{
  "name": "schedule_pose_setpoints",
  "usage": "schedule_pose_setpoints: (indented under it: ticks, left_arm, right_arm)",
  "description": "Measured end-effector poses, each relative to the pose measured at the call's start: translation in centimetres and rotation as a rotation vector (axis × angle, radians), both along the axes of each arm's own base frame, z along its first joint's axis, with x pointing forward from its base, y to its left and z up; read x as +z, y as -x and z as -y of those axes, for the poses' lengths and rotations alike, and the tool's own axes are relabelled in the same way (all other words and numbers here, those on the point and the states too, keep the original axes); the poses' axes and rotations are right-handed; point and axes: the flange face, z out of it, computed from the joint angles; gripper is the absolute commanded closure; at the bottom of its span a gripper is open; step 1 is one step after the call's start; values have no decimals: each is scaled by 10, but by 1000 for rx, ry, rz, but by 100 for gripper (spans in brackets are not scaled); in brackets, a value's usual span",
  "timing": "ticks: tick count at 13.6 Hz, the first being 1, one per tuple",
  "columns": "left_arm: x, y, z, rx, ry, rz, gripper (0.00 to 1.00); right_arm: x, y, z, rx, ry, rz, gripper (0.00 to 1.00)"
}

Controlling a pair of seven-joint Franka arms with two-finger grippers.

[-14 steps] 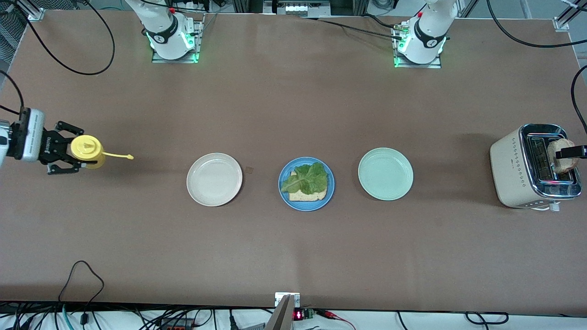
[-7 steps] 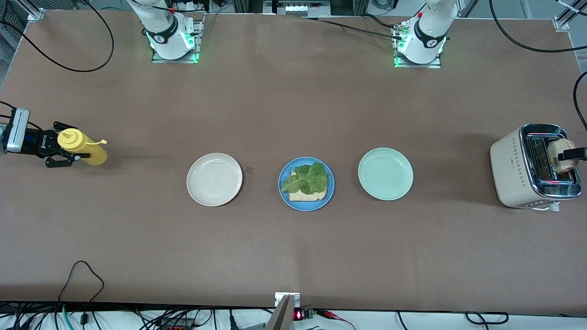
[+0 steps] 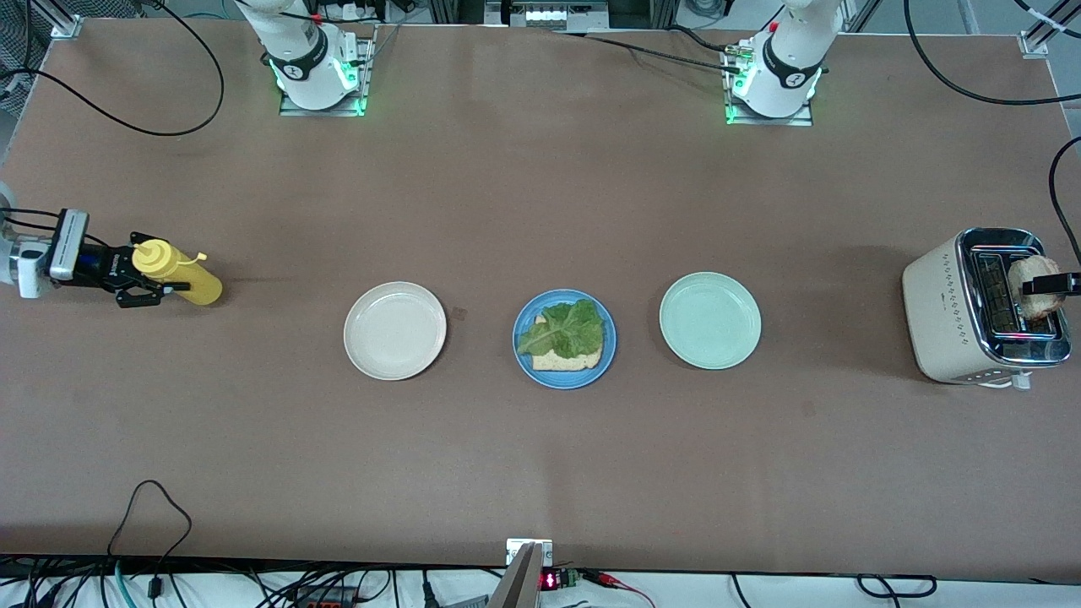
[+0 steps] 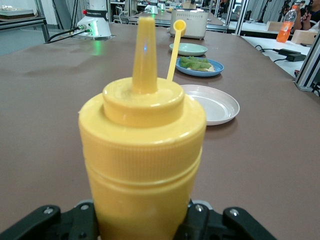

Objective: Make sandwich in blue plate with both arms

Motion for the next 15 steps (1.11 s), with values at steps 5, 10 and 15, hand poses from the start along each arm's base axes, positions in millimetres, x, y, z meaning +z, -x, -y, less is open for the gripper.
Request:
schedule_pose_setpoints:
  ticks: [5, 10, 15]
  left_arm:
    - [-6, 2, -3, -3, 7, -9, 58]
    - [-11, 3, -6, -39, 23, -13, 89]
    - [-10, 6, -11, -77, 42, -15, 94]
  right_arm:
    - [-7, 2, 2, -6, -10, -2, 34]
    - [-6, 1, 3, -14, -13, -4, 0]
    - [-5, 2, 5, -20, -16, -2, 0]
